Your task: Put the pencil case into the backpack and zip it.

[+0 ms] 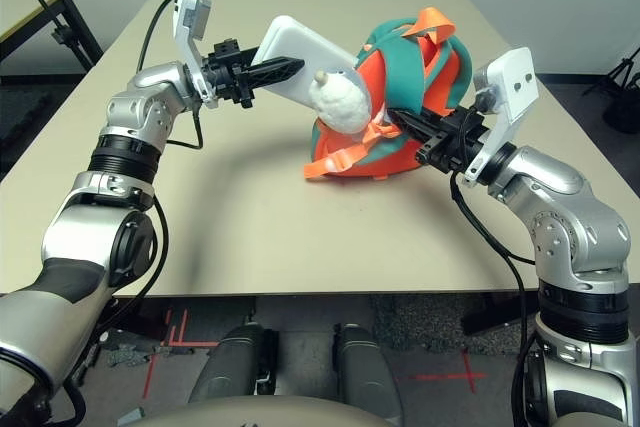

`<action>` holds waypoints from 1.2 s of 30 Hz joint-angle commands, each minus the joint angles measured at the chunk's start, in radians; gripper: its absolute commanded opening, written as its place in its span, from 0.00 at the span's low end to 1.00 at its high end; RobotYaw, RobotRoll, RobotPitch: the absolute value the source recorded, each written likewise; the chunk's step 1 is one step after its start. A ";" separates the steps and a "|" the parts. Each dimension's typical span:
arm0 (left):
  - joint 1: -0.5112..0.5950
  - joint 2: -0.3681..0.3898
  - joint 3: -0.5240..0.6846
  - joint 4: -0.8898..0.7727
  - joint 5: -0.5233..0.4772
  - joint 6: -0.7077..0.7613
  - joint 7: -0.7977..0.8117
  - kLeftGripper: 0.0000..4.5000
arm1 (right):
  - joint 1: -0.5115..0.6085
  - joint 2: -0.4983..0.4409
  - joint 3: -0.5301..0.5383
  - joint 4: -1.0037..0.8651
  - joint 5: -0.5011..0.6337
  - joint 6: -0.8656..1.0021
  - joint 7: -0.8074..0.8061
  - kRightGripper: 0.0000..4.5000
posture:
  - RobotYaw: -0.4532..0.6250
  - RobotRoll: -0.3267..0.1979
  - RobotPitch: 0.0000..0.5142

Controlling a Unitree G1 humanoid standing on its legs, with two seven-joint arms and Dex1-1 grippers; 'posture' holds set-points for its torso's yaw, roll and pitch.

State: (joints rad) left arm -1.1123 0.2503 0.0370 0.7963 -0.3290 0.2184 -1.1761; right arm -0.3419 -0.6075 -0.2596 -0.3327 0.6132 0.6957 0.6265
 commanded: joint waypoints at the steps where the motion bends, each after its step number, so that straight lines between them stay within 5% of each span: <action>1: 0.006 -0.046 -0.056 0.029 0.036 0.009 -0.028 0.31 | -0.007 0.005 0.000 -0.038 0.024 -0.026 0.012 0.01 | 0.42 0.62 0.11; 10: -0.018 0.059 -0.003 -0.064 -0.011 0.077 -0.056 0.31 | -0.003 -0.002 0.003 -0.027 0.017 -0.030 0.019 0.01 | 0.43 0.62 0.12; 21: 0.092 0.225 0.004 -0.362 -0.046 0.239 -0.070 0.31 | -0.022 0.004 0.031 0.011 0.003 -0.048 0.039 0.01 | 0.47 0.62 0.13; 36: 0.171 0.328 0.077 -0.598 -0.149 0.386 0.028 0.31 | -0.075 0.008 0.073 0.080 -0.016 -0.077 0.077 0.01 | 0.52 0.62 0.12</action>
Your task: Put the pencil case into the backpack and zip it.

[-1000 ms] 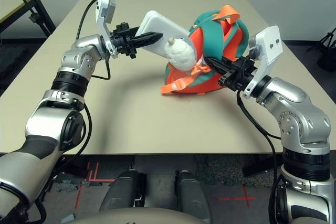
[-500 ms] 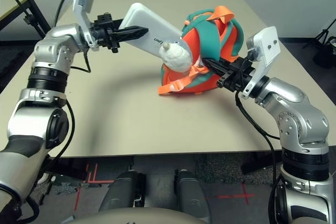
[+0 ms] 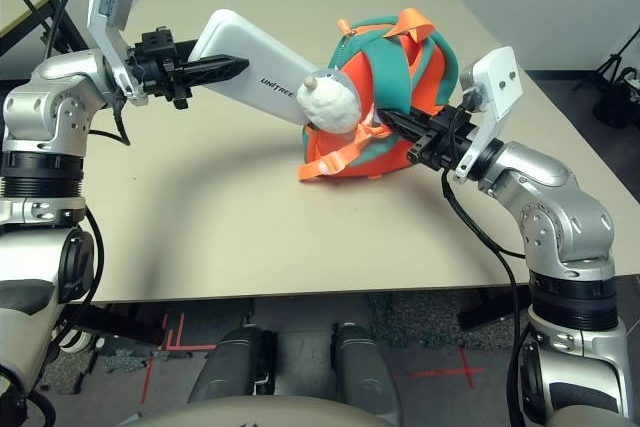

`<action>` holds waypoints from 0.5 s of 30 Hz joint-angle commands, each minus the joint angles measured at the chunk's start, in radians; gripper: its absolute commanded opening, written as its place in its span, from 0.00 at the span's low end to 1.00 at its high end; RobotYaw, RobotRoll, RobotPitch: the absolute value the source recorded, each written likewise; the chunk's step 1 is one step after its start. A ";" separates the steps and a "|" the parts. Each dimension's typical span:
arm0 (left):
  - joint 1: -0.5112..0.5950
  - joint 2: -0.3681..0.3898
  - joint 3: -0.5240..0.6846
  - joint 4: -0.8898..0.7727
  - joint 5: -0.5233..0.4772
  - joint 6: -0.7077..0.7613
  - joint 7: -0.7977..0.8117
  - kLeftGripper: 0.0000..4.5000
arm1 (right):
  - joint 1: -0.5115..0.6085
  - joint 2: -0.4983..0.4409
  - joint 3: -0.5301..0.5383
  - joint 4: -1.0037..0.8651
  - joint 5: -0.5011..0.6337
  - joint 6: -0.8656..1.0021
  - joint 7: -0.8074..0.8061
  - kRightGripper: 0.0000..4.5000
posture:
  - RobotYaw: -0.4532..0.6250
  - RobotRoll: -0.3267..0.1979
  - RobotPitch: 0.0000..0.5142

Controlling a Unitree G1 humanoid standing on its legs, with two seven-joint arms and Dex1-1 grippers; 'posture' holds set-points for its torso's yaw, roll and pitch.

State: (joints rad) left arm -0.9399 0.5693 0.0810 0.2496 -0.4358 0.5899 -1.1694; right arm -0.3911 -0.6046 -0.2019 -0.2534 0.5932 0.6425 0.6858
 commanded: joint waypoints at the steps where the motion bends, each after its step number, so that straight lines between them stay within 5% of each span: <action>1: -0.002 0.007 0.036 -0.053 -0.043 0.008 0.031 0.31 | -0.027 0.005 0.017 0.003 0.002 -0.024 0.020 0.01 | 0.52 0.62 0.12; 15: -0.022 -0.083 0.063 0.039 -0.079 -0.065 0.083 0.31 | -0.016 0.006 0.010 -0.008 -0.008 -0.022 0.020 0.01 | 0.50 0.62 0.12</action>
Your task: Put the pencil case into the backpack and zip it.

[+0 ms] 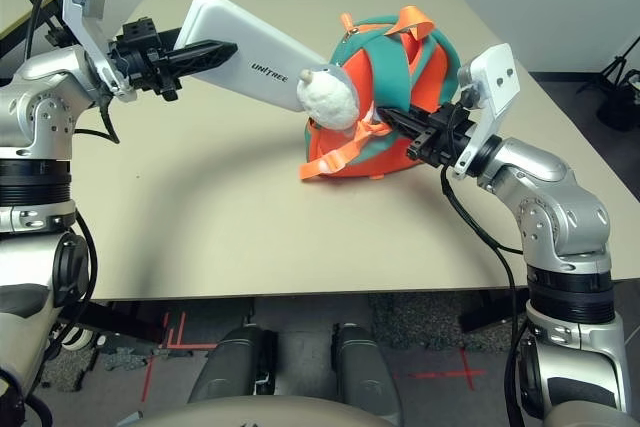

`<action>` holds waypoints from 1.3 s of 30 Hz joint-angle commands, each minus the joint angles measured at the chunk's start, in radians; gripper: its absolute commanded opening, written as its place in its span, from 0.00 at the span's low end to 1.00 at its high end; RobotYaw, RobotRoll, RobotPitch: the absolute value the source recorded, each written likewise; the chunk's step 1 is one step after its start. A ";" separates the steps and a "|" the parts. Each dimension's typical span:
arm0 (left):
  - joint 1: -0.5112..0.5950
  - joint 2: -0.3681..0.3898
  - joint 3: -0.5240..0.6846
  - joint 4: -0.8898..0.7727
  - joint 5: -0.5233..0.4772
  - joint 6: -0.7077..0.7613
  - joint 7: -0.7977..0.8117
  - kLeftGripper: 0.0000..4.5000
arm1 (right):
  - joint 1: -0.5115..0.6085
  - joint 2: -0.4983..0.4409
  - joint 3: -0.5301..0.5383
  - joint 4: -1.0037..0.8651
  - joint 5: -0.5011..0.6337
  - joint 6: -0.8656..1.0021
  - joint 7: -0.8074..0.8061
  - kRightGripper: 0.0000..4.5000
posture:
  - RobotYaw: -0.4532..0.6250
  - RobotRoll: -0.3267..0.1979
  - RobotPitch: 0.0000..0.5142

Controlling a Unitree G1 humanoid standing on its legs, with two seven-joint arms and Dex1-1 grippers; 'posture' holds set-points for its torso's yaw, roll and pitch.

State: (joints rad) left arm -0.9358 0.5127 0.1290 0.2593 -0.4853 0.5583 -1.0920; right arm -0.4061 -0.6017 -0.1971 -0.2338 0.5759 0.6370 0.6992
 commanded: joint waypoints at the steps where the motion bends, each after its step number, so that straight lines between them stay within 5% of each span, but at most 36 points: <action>1: -0.026 -0.044 0.021 0.041 -0.037 -0.034 0.011 0.31 | 0.004 0.002 0.002 -0.031 0.010 -0.016 0.005 0.01 | 0.50 0.62 0.12; 16: 0.040 -0.219 -0.006 0.130 -0.011 -0.138 0.070 0.31 | 0.055 -0.008 -0.031 -0.079 0.023 -0.003 -0.022 0.01 | 0.45 0.62 0.12; 27: 0.099 -0.202 -0.135 0.157 0.072 -0.167 -0.006 0.31 | 0.059 -0.018 -0.034 -0.076 0.022 -0.007 -0.019 0.01 | 0.44 0.62 0.11; 39: 0.070 -0.349 -0.115 0.302 0.114 -0.370 0.128 0.31 | 0.065 -0.023 -0.027 -0.073 0.015 -0.016 -0.015 0.01 | 0.44 0.62 0.10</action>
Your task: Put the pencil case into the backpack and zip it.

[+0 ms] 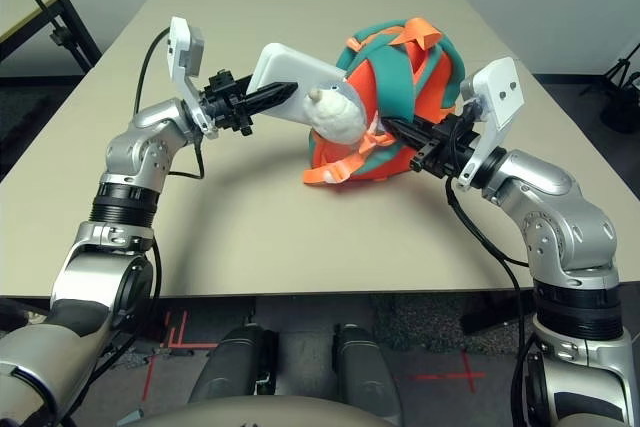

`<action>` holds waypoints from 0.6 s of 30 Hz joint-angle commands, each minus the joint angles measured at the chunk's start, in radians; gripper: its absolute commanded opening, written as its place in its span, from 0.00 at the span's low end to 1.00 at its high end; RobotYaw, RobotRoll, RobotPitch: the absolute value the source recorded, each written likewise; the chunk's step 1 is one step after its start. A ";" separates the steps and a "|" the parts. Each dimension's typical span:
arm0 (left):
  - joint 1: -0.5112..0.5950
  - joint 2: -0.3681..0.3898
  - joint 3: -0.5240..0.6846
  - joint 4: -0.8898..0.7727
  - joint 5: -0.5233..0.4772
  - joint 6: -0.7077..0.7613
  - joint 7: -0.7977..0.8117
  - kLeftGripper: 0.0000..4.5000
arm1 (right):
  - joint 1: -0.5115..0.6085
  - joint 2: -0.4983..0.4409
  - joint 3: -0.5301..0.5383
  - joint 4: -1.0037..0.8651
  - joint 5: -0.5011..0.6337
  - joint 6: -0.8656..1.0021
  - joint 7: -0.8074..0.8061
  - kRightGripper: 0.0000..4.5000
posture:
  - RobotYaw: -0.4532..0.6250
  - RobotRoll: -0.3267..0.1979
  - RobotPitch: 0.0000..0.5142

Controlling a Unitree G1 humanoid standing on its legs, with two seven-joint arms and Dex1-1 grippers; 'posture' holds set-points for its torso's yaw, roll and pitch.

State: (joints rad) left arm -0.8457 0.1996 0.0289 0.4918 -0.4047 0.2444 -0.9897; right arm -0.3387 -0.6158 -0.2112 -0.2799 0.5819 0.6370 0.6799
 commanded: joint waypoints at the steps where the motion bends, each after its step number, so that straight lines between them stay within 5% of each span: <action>1: -0.030 -0.046 -0.010 0.088 0.037 -0.071 0.037 0.31 | -0.001 -0.009 -0.013 -0.027 0.009 -0.016 0.004 0.01 | 0.44 0.62 0.10; 7: -0.062 -0.115 -0.034 0.143 0.072 -0.150 0.057 0.31 | 0.010 -0.004 -0.006 -0.037 0.005 -0.017 -0.003 0.01 | 0.43 0.62 0.10; 15: -0.045 -0.096 -0.036 0.100 0.050 -0.082 0.016 0.99 | 0.009 -0.009 -0.008 -0.025 0.001 -0.022 0.002 0.01 | 0.44 0.62 0.11; 18: -0.039 -0.072 -0.030 0.071 0.041 -0.052 0.006 1.00 | 0.006 -0.007 -0.001 -0.021 -0.003 -0.024 0.003 0.01 | 0.45 0.62 0.11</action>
State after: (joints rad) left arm -0.8916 0.1207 0.0047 0.5918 -0.3552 0.1675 -0.9624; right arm -0.3282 -0.6174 -0.2100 -0.2898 0.5777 0.6274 0.6795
